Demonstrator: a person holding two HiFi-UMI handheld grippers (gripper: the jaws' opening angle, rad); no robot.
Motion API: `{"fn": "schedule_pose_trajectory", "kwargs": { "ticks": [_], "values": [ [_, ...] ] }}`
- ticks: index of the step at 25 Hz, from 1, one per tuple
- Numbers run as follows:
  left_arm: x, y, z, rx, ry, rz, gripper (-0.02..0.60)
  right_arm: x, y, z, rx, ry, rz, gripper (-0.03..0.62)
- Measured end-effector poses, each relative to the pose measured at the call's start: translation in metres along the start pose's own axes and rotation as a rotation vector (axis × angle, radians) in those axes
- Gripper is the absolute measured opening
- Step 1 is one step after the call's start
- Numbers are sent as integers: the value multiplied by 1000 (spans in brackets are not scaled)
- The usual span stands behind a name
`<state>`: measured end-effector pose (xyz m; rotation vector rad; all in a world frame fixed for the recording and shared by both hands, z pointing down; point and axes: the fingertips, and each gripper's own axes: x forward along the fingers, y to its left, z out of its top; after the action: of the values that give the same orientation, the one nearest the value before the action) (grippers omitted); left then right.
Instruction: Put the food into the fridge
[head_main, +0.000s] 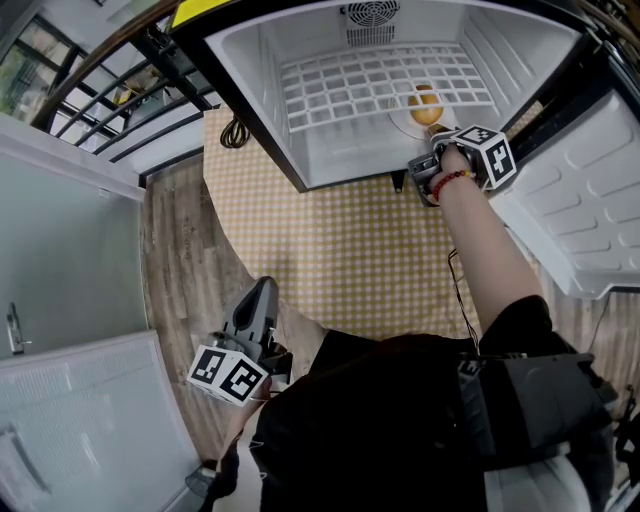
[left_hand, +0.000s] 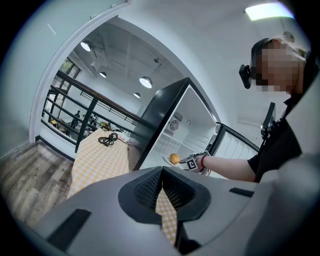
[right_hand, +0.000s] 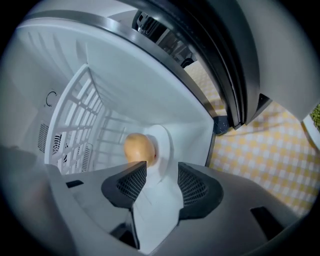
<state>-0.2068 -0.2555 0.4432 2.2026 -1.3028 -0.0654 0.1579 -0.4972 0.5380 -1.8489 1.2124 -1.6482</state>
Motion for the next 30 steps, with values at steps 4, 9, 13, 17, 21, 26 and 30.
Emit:
{"fn": "schedule_pose_trajectory", "kwargs": {
  "ticks": [4, 9, 13, 17, 21, 26, 30],
  "values": [
    [-6, 2, -1, -6, -5, -16, 14, -12, -1, -5, 7, 2, 14, 189],
    [-12, -2, 4, 6, -16, -59, 14, -36, 6, -14, -2, 18, 67, 189],
    [-12, -12, 10, 20, -37, -104, 14, -59, 7, -14, 9, 10, 106, 189],
    [-10, -26, 23, 57, -61, -174, 14, -87, 14, -20, 40, 12, 168, 189],
    [-9, -33, 34, 80, -78, -234, 13, -126, 36, -34, -8, 8, 269, 186],
    [1, -49, 36, 75, -83, -297, 14, -189, 63, -45, -155, -19, 457, 182],
    [12, -85, 39, 116, -72, -390, 14, -238, 74, -43, -299, -83, 584, 116]
  ]
}}
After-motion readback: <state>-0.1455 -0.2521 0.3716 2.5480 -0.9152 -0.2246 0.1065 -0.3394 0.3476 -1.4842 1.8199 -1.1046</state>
